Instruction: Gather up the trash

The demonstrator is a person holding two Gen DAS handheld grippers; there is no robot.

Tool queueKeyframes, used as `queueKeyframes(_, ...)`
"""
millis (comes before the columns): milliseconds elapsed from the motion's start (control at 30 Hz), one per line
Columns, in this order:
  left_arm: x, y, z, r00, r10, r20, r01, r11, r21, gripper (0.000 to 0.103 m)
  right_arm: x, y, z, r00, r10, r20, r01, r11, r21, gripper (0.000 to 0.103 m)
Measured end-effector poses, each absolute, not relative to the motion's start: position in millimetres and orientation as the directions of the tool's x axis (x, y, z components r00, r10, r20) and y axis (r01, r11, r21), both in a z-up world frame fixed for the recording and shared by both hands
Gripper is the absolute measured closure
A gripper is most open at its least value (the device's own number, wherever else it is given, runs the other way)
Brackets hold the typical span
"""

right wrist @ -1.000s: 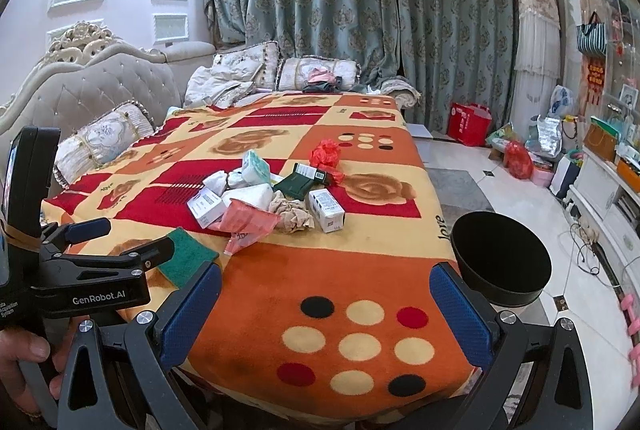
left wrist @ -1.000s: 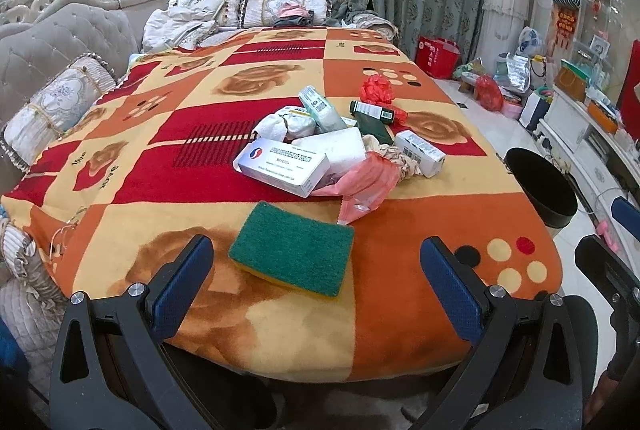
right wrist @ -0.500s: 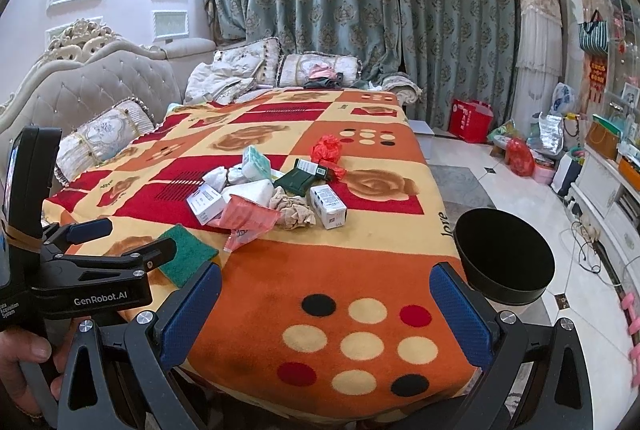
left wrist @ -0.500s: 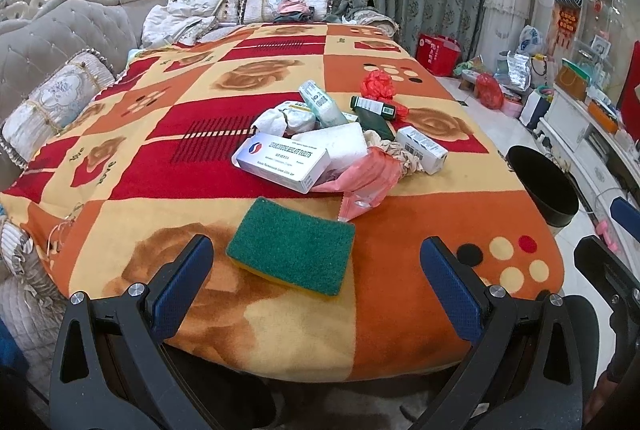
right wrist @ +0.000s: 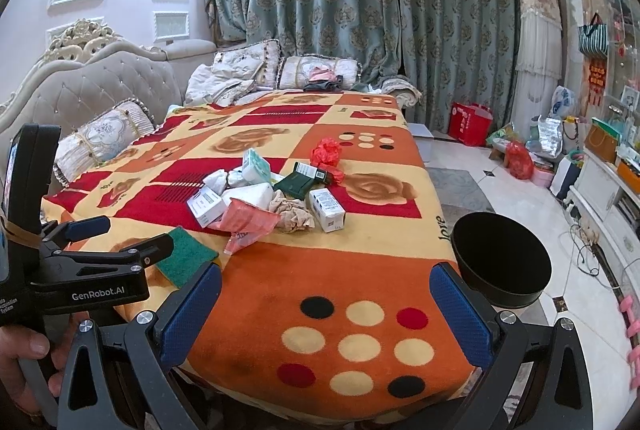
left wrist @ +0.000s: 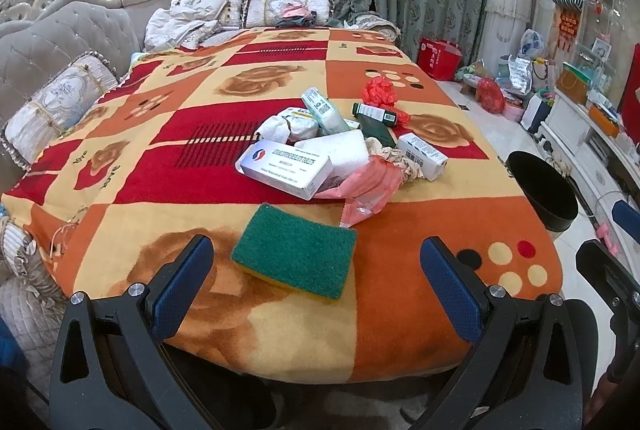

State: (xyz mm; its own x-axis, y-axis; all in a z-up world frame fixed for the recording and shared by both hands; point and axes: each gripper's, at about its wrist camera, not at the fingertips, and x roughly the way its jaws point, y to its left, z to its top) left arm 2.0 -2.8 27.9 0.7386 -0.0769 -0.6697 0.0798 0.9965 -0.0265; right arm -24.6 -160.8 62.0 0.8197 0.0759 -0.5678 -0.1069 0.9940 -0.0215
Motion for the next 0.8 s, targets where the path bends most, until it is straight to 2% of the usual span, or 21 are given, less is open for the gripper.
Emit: queueKeyframes(800,-11,6,52,0.765,-0.063,-0.64,0.049,0.998,-0.04,0.0,-42,-165,82,0.839,0.083,-0.538,-0.102,0.995,-0.006,0.0)
